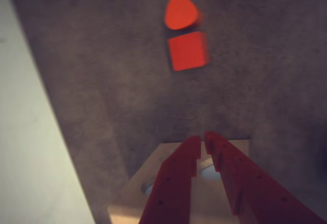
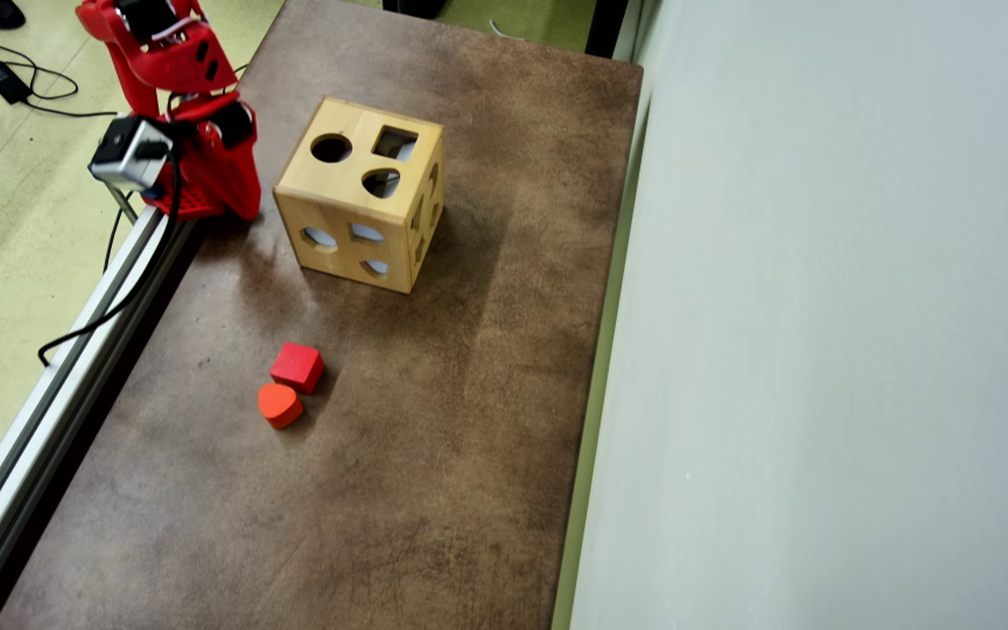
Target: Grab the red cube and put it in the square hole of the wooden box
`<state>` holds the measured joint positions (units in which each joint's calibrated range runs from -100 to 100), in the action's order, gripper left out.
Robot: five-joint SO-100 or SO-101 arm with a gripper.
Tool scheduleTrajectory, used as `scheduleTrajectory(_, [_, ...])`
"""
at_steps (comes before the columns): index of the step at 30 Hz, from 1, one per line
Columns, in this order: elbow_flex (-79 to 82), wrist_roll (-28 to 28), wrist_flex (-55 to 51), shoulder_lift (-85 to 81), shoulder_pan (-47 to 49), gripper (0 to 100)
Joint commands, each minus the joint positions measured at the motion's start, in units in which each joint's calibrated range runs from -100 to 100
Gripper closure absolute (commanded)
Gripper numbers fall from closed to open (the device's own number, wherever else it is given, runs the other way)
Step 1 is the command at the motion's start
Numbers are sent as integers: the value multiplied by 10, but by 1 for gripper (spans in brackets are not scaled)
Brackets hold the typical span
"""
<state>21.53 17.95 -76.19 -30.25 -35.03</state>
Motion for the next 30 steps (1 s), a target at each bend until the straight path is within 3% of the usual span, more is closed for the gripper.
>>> scheduleTrajectory(1, [-9,2,11,50,-23,97])
scheduleTrajectory(11, [6,3,157,115,-32,97])
scheduleTrajectory(30, [5,3,190,260,-26,93])
